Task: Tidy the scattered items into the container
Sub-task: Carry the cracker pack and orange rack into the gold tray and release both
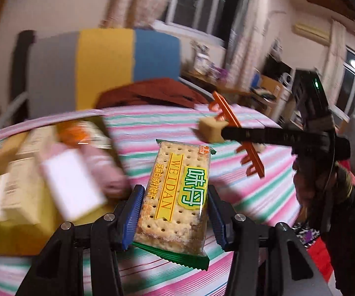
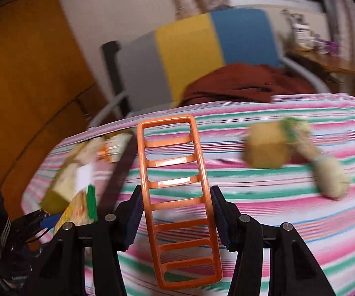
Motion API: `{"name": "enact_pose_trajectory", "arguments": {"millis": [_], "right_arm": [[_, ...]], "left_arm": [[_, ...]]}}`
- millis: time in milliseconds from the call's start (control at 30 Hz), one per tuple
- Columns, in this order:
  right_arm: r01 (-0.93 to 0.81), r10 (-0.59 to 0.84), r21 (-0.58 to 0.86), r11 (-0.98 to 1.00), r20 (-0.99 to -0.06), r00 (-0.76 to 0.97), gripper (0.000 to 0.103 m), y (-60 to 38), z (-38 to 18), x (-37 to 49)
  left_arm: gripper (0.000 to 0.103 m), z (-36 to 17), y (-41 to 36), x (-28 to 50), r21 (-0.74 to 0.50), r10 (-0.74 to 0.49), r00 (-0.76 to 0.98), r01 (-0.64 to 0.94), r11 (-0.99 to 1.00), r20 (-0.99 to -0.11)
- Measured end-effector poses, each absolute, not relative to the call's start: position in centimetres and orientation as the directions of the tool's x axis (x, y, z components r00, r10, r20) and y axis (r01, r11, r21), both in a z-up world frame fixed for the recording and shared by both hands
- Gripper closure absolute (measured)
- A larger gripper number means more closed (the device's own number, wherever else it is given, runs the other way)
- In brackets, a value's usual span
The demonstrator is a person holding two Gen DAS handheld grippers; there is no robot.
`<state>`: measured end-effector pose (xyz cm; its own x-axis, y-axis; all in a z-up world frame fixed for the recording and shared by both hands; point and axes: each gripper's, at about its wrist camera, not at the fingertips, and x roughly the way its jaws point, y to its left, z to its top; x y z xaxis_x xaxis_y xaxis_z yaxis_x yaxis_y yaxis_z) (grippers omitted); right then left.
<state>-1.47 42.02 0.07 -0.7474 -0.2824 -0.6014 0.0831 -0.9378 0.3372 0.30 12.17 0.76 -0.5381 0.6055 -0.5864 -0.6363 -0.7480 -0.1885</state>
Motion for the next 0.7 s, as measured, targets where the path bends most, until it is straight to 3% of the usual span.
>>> {"name": "enact_pose_trajectory", "arguments": {"millis": [167, 333, 600, 700], "right_arm": [[0.257, -0.413, 0.338, -0.906, -0.562, -0.717, 0.050, 34.9, 0.7, -2.7], [0.442, -0.489, 0.227, -0.868, -0.553, -0.675, 0.050, 27.4, 1.5, -3.8], [0.621, -0.439, -0.057, -0.781, -0.657, -0.613, 0.050, 19.0, -0.7, -5.1], [0.666, -0.426, -0.098, -0.739, -0.699, -0.575, 0.050, 18.3, -2.1, -6.2]], "left_arm": [[0.052, 1.0, 5.0, -0.7, -0.192, 0.511, -0.640, -0.502, -0.843, -0.573], [0.052, -0.6, 0.1, -2.2, -0.179, 0.426, -0.684, -0.404, -0.897, -0.591], [0.052, -2.8, -2.5, -4.3, -0.086, 0.360, -0.698, -0.395, -0.915, -0.619], [0.052, -3.1, -2.7, -4.7, -0.048, 0.354, -0.698, -0.418, -0.907, -0.623]]}}
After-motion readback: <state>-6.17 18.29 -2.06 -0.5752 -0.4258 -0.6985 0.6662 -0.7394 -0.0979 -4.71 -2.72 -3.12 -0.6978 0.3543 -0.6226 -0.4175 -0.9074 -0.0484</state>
